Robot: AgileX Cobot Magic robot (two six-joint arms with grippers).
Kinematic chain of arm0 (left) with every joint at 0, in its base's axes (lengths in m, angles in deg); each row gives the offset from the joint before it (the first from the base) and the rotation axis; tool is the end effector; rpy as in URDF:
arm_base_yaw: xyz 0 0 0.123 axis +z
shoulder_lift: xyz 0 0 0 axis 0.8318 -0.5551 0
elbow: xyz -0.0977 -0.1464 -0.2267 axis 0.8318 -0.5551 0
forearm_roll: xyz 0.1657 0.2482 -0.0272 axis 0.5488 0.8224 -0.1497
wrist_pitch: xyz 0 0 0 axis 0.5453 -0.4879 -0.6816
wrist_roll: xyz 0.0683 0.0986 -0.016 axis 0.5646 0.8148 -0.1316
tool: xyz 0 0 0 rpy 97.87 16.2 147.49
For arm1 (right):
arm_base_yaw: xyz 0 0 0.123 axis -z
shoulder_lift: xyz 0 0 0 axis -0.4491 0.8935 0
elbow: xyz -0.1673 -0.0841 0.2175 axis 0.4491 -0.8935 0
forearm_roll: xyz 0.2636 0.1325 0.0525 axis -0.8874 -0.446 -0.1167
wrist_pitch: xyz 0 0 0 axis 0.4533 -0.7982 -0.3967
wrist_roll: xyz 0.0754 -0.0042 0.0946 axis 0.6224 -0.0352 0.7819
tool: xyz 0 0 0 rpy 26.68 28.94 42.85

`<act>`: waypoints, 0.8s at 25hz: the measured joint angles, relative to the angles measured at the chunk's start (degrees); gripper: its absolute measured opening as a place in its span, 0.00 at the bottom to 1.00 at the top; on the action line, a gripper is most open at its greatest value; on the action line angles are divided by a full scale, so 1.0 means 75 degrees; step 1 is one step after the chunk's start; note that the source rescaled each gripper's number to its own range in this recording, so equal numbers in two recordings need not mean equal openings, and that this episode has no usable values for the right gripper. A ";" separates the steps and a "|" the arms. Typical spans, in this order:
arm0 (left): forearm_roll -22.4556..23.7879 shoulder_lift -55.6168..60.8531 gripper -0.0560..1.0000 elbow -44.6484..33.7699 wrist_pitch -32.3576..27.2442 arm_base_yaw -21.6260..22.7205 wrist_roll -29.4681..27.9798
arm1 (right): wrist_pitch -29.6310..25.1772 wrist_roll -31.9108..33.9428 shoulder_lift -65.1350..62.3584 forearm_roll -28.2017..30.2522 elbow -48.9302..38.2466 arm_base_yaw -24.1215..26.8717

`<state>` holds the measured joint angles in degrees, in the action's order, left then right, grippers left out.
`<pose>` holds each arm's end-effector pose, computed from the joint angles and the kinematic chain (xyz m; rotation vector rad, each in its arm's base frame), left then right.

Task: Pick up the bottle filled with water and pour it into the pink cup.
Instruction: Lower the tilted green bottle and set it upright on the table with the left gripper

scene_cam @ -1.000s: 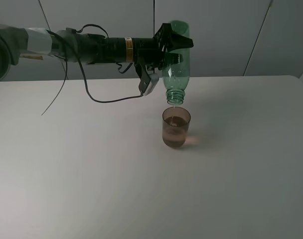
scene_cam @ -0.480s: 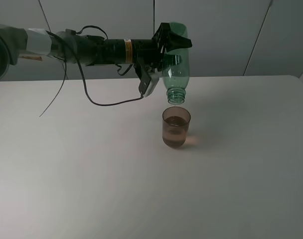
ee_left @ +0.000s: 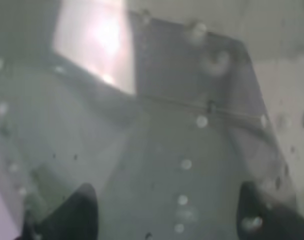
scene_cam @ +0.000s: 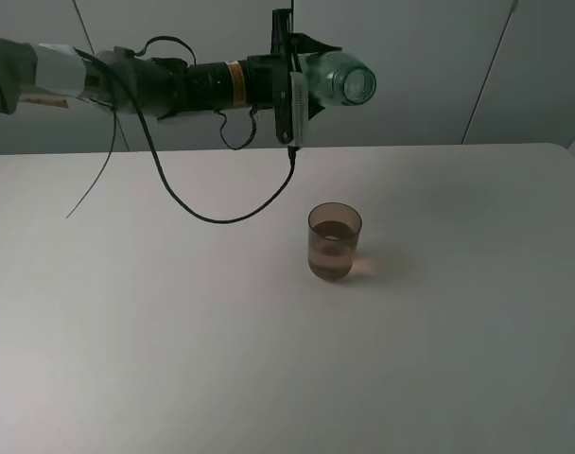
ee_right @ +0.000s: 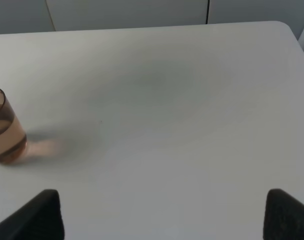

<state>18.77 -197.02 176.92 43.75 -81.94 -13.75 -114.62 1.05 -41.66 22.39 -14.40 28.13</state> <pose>0.5075 -0.3282 0.1541 1.4815 0.6568 0.0388 0.0590 0.0007 0.2831 0.0358 2.0861 0.0154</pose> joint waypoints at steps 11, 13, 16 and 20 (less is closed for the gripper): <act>-0.5238 0.1952 0.05 -0.2881 -0.3063 0.0670 -0.2019 | 0.0000 0.0000 0.0000 0.0000 0.0000 0.0000; -0.6321 0.2500 0.05 -0.3567 -0.2990 0.0854 -0.2052 | 0.0000 0.0000 0.0000 0.0000 0.0000 0.0000; -0.7775 0.3187 0.05 -0.4873 -0.2275 0.1052 -0.1760 | 0.0000 0.0000 0.0000 0.0000 0.0000 0.0000; -0.9538 0.3864 0.05 -0.6560 -0.1158 0.1197 -0.1373 | 0.0000 0.0000 0.0000 0.0000 0.0000 0.0000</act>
<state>-52.76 -168.04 127.72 35.06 -72.96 -24.05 -114.62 1.05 -41.66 22.39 -14.40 28.13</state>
